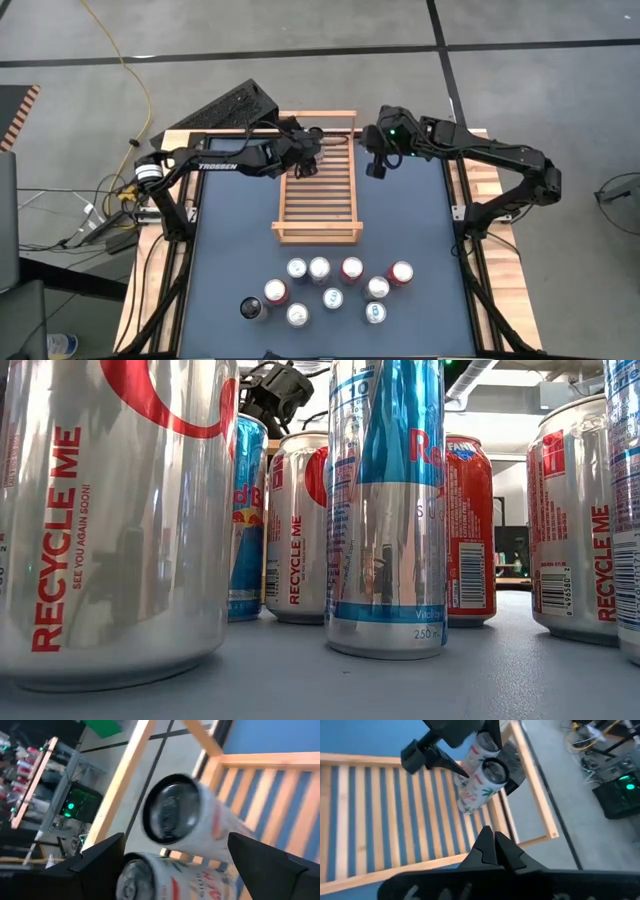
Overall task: Place canned beverage on shelf
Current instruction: Put the white soda can on the shelf aligned with the other white soda cans
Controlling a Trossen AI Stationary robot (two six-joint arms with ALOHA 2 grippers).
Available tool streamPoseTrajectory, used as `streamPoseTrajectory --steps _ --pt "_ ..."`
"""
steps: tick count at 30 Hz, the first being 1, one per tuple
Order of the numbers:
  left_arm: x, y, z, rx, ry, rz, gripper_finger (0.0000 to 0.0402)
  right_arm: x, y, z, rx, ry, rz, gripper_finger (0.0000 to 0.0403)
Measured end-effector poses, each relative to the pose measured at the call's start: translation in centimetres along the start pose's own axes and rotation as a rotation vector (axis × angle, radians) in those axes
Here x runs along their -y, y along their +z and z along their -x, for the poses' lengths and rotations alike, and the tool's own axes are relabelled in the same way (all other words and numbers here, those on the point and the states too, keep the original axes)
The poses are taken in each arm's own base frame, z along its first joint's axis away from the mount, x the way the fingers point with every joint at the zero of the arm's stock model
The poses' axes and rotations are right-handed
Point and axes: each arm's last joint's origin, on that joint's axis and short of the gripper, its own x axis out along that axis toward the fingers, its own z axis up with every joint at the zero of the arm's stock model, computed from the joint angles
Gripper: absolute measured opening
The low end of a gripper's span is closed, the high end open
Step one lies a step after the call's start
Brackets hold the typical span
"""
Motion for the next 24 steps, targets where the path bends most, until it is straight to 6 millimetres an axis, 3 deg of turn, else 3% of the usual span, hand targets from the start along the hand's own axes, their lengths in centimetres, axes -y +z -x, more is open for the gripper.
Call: streamPoseTrajectory --steps 4,8,14,18,24 --pt "-0.4 0.9 3.0 0.050 -0.082 -0.007 0.0341 -0.2 -0.3 0.2 -0.008 0.070 0.003 0.0000" --pt "-2.3 1.4 7.5 0.098 -0.150 0.010 0.0341 -0.4 -0.7 0.7 -0.045 0.092 0.001 0.0000" --pt "-5.9 0.0 16.1 0.275 -0.592 0.044 0.0341 -1.8 -1.0 1.5 -0.075 0.183 0.026 0.0000" --pt "-7.8 -1.6 21.0 0.332 -0.745 0.152 0.0341 -2.6 -0.7 1.7 -0.064 0.205 0.049 0.0000" --pt "-6.9 -3.0 26.1 0.300 -0.941 0.231 0.0341 -3.1 -0.2 1.9 -0.020 0.210 0.020 0.0000"
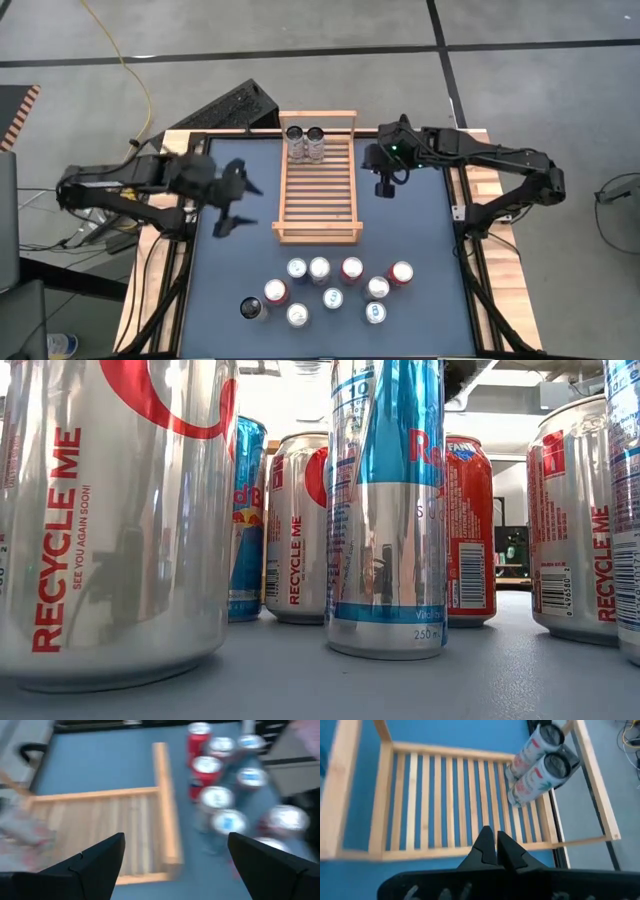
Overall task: Place canned beverage on shelf
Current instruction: Put the white soda can on the shelf aligned with the other white soda cans
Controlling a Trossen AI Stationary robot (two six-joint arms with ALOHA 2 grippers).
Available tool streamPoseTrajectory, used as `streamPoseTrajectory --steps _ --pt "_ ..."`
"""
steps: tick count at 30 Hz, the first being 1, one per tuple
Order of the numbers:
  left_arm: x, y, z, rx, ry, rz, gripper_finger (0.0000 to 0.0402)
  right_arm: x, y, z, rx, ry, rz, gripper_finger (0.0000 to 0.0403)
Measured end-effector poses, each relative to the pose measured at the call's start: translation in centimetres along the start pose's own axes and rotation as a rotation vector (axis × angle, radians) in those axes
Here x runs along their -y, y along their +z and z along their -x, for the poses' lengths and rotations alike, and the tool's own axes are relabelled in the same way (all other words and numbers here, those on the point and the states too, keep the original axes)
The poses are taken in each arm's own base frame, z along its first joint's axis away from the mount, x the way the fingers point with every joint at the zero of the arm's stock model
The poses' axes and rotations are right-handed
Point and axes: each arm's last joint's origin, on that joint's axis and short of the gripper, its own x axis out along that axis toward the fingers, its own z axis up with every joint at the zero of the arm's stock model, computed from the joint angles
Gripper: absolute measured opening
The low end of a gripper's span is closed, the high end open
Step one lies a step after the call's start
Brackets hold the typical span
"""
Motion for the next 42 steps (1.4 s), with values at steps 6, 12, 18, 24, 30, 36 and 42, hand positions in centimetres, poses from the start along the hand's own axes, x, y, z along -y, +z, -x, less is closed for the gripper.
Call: streamPoseTrajectory --steps 6,12,18,24,30,36,42 --pt "3.9 -0.4 0.4 -0.006 -0.068 0.013 0.0341 -2.0 2.2 0.3 0.207 0.117 0.016 0.0000" --pt "6.0 -1.3 1.2 -0.031 -0.018 0.046 0.0341 -6.3 4.6 -1.0 0.342 0.223 0.093 0.0008" --pt "8.6 -2.7 1.2 -0.129 -0.043 0.140 0.0341 -10.4 5.6 -2.3 0.372 0.311 0.091 0.0062" --pt "11.8 -3.6 1.1 -0.125 -0.039 0.167 0.0341 -16.0 7.4 -5.2 0.503 0.352 0.084 0.0146" --pt "13.2 -4.2 1.5 -0.090 -0.013 0.121 0.0341 -20.7 8.8 -9.3 0.645 0.341 0.057 0.0253" --pt "13.3 -4.2 1.7 -0.060 0.017 0.113 0.0341 -24.7 10.7 -12.9 0.688 0.385 0.018 0.0291" --pt "13.3 -4.3 1.7 -0.065 0.022 0.099 0.0341 -28.7 12.9 -15.0 0.677 0.434 0.013 0.0292"
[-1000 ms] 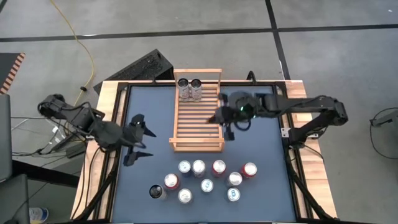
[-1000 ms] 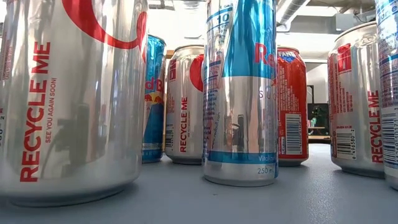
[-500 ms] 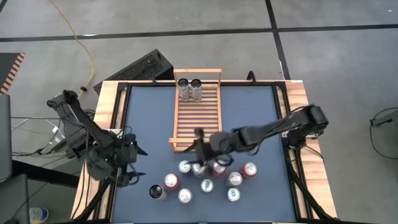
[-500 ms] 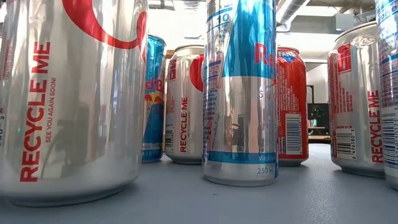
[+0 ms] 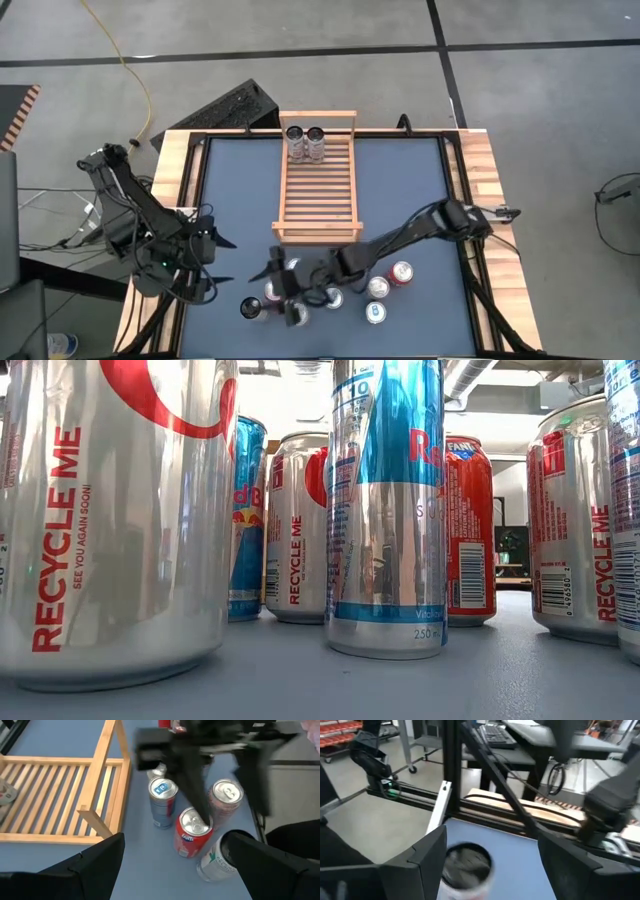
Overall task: Place canned beverage on shelf
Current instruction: Put the white soda can on the shelf aligned with the other white soda cans
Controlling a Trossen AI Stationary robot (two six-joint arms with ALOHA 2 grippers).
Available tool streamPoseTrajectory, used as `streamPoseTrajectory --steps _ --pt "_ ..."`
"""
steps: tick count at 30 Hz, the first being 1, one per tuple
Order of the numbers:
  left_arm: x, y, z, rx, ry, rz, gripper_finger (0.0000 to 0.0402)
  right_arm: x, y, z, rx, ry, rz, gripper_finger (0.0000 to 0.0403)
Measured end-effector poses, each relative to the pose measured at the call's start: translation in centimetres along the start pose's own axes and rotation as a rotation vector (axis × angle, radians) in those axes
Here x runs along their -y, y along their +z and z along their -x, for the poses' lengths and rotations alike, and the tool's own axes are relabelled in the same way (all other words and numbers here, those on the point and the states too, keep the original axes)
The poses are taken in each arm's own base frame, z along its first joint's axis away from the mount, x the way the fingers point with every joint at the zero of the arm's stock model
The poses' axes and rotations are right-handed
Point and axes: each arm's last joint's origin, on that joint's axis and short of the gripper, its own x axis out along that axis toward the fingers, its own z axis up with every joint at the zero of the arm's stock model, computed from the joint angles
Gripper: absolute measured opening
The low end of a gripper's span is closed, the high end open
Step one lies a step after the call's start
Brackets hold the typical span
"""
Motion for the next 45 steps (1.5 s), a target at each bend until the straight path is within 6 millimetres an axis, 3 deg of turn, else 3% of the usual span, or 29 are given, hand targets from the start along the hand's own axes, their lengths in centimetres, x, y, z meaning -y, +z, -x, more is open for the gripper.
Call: streamPoseTrajectory --steps 9,15,35,39,45 --pt "-0.7 -0.2 0.4 -0.002 0.044 -0.009 0.0341 -2.4 0.5 -3.6 -0.049 0.015 -0.074 0.0292" --pt "-0.5 -0.4 0.6 -0.001 0.029 -0.020 0.0341 -3.0 -1.6 -5.3 -0.141 -0.061 -0.101 0.0292" --pt "0.1 -0.7 1.2 0.036 0.024 -0.032 0.0341 -2.8 -2.5 -5.1 -0.245 -0.100 -0.141 0.0288" --pt "0.1 -0.7 1.2 0.036 0.024 -0.032 0.0341 -2.6 -2.5 -5.0 -0.247 -0.163 -0.150 0.0262" --pt "0.1 -0.7 1.2 0.036 0.023 -0.031 0.0341 -2.4 -2.5 -5.0 -0.250 -0.166 -0.136 0.0181"
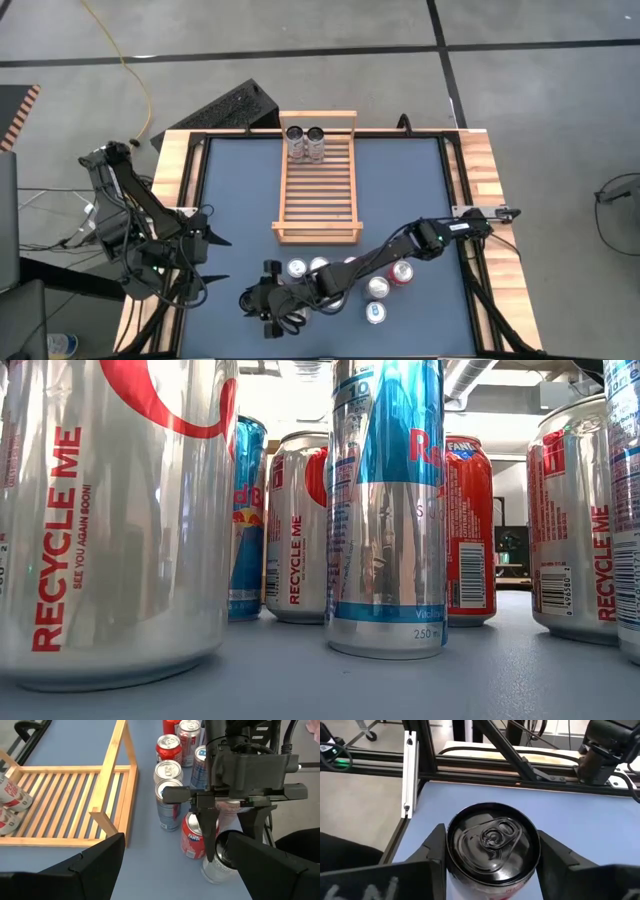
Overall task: Place canned beverage on shelf
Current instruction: Put the white soda can on the shelf aligned with the other white soda cans
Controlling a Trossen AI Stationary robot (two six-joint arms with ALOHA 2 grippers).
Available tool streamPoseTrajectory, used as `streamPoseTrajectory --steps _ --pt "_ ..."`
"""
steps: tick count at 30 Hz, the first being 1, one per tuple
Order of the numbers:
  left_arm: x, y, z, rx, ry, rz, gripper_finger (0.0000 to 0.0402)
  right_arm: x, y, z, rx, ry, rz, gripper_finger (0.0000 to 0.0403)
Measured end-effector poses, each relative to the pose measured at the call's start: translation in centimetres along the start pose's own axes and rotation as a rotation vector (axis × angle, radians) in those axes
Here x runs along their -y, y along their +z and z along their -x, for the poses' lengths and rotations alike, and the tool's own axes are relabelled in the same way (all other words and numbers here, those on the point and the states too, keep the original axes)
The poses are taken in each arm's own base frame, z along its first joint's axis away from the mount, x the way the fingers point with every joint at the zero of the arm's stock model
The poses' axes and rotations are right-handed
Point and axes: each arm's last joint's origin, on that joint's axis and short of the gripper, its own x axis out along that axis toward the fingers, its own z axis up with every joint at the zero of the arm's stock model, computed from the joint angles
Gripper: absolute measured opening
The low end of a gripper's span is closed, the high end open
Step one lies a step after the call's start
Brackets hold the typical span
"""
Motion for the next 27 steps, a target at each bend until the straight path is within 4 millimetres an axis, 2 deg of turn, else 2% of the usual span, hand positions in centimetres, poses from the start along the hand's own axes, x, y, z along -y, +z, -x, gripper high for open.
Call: streamPoseTrajectory --steps 7,17,21,27 --pt "0.0 0.0 0.0 0.000 0.000 -0.001 0.0341 0.0 0.3 0.2 0.000 0.041 0.038 0.0181" --pt "0.2 -0.2 0.2 -0.004 -0.019 -0.012 0.0341 -0.1 0.5 0.1 0.033 0.289 0.295 0.0181" --pt "0.5 -0.4 0.5 -0.004 -0.036 -0.023 0.0341 -0.1 0.6 0.2 0.057 0.337 0.420 0.0181" --pt "0.9 -0.5 0.8 0.000 -0.067 -0.030 0.0341 0.8 0.7 0.0 0.101 0.488 0.535 0.0181"
